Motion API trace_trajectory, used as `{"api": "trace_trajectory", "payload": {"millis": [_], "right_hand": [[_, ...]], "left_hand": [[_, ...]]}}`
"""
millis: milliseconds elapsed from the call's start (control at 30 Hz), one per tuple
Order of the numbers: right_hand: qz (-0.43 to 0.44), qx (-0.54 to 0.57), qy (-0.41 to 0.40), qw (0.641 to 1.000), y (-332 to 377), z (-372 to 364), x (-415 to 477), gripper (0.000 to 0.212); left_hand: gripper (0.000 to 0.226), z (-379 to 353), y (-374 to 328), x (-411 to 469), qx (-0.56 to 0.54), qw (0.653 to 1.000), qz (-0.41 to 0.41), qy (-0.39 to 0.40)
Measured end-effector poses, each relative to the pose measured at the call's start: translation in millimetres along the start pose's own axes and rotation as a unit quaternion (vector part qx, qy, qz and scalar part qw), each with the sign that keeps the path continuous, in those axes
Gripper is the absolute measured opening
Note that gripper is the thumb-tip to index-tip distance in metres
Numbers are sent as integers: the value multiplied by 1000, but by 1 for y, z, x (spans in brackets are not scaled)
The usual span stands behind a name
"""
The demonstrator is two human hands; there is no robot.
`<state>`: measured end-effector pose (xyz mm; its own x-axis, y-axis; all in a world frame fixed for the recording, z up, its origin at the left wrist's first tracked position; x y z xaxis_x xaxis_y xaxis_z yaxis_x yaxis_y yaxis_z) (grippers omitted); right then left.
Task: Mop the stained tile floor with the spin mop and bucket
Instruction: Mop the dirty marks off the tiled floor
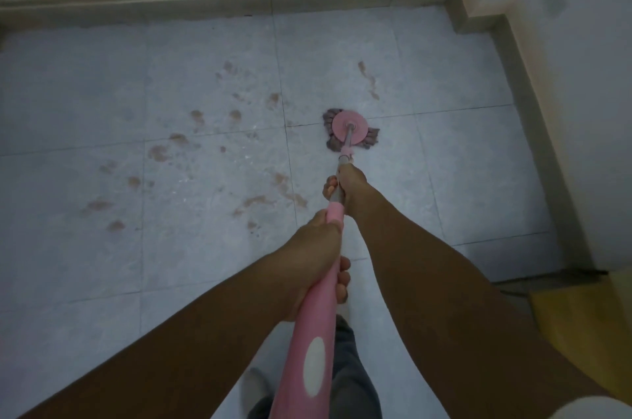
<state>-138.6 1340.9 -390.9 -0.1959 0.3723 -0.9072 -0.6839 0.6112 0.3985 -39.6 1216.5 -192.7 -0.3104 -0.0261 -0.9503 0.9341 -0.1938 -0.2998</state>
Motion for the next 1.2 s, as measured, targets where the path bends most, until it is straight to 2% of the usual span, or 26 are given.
{"api": "trace_trajectory", "payload": {"millis": [233,400,500,633,767,900,1033,1200], "right_hand": [[28,-35,20,999,119,-48,56,33],[21,-69,23,997,142,-65,78,28],[-3,-64,20,998,128,-55,83,31],[-35,-80,15,996,88,-38,73,38],[-45,-91,15,995,47,-13,35,37],[-48,-45,7,998,8,19,-9,30],[-57,-9,-16,998,-46,57,-38,33],[-31,23,-26,999,-52,80,-43,27]], "left_hand": [[12,-50,-112,64,-33,999,-7,-6],[12,-57,-142,82,-32,999,9,-12],[13,-65,-132,70,-38,999,27,-13],[27,-63,-101,41,-44,997,56,-20],[42,-47,-61,3,-28,997,77,-12],[39,-25,-26,-33,0,999,53,6],[34,-7,29,-59,52,997,59,18],[30,-16,52,-69,60,997,43,31]]}}
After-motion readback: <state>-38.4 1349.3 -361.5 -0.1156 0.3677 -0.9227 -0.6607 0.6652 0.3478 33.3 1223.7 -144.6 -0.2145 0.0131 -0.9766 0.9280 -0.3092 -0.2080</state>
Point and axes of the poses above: each hand's wrist, its own x-axis towards the middle knuckle, its own z-axis out of the back of the hand, y = z × x, the point moved 10 cm from there along x, towards the middle knuckle, and after that the axes turned 14 degrees about -y, right-handed, at the moved point
